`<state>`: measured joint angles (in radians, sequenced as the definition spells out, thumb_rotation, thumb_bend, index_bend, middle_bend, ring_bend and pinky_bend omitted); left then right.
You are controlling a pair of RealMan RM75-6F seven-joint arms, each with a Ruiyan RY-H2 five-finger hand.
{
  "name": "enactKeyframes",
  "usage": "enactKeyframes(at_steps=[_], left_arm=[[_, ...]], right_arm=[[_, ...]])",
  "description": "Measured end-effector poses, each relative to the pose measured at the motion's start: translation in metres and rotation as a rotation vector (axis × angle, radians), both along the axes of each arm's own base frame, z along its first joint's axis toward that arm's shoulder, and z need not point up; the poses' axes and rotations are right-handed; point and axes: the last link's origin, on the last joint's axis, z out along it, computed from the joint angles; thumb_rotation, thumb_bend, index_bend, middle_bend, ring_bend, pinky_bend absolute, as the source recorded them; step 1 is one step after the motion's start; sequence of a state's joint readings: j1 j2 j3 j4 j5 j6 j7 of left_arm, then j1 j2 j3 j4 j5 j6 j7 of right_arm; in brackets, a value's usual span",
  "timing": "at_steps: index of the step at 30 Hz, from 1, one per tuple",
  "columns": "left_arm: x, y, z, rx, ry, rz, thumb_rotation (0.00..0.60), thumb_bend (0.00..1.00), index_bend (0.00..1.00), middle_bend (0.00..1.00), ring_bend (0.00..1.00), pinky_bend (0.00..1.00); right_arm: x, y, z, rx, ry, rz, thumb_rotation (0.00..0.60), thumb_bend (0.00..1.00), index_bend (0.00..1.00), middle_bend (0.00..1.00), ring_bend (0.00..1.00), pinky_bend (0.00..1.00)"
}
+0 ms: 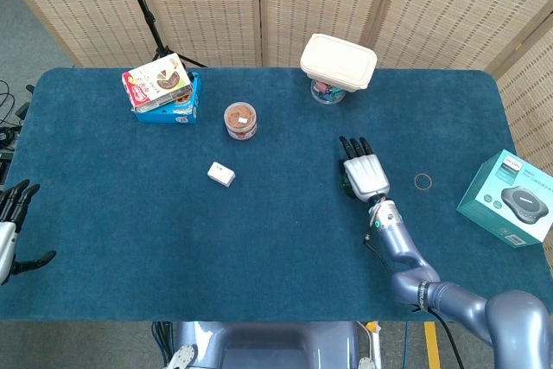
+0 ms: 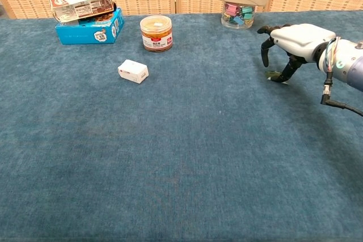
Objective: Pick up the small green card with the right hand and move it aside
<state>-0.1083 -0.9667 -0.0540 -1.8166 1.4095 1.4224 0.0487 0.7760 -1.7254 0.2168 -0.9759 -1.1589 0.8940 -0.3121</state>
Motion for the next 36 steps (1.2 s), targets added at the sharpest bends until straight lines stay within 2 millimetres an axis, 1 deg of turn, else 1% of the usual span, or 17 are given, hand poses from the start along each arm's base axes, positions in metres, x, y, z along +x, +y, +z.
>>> enactKeyframes(at_steps=[7,17,28,36], left_arm=[[-0.0002,-0.0002,0.0004,-0.001,-0.002,0.0,0.6,0.0,0.0,0.0,0.0,0.0],[0.0,-0.0007,0.0004,-0.004,-0.004,-0.003,0.6,0.0,0.0,0.0,0.0,0.0],[0.0002,-0.0004,0.0002,-0.004,-0.003,-0.003,0.6,0.0,0.0,0.0,0.0,0.0],[0.0,-0.0005,0.0003,-0.004,-0.002,-0.002,0.6,0.0,0.0,0.0,0.0,0.0]], right_arm=[[-0.0011,0.0008,-0.0013,0.01,0.009,-0.005,0.6,0.33,0.46,0.0,0.0,0.0],[-0.0012,0.001,-0.0031,0.015,0.019,-0.006,0.6,0.34,0.5,0.0,0.0,0.0],[-0.0016,0.0013,-0.0054,0.022,0.017,-0.009,0.6,0.42,0.5,0.0,0.0,0.0],[-0.0015,0.0024,-0.0072,0.03,0.018,-0.01,0.6,0.42,0.5,0.0,0.0,0.0]])
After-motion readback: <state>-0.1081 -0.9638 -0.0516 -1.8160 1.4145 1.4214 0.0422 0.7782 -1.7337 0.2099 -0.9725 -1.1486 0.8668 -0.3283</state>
